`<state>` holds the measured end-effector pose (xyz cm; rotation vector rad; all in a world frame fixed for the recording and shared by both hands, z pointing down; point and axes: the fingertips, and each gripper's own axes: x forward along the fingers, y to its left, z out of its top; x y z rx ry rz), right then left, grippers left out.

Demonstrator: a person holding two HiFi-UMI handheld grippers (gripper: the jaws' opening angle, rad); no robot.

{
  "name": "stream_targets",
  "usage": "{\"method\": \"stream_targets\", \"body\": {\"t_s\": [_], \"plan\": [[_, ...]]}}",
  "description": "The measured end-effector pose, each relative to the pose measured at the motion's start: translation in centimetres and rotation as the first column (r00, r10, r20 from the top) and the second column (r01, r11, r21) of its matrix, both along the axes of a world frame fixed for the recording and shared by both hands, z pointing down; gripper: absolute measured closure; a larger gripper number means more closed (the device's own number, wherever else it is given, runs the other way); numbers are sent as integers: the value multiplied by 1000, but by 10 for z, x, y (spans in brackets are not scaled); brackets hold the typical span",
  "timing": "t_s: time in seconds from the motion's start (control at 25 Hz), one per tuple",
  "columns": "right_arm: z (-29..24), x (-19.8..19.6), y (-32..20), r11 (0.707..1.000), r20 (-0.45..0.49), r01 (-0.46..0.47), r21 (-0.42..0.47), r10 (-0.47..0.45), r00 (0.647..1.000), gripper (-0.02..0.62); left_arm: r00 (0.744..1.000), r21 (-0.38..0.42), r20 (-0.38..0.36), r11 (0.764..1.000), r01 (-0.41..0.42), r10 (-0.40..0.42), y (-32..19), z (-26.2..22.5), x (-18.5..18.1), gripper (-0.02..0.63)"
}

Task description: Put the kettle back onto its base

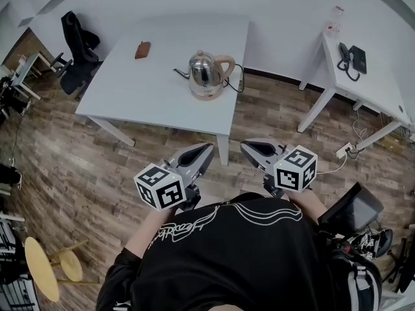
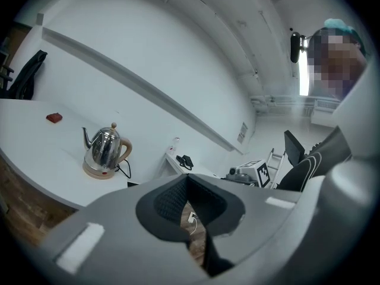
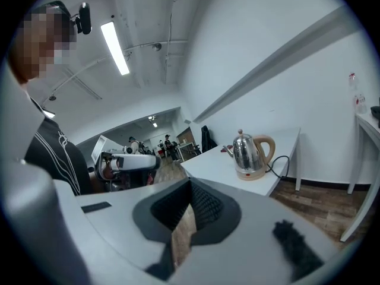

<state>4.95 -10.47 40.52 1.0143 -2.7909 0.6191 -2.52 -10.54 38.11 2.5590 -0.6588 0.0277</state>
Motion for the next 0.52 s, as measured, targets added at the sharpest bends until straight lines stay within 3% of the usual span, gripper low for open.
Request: {"method": "stream_targets", "body": {"t_s": [0.52], "plan": [[-7, 3, 13, 1000, 20, -14, 15, 14, 1000, 589, 1000, -15, 26, 1000, 1, -1, 11, 0, 1, 601]]}}
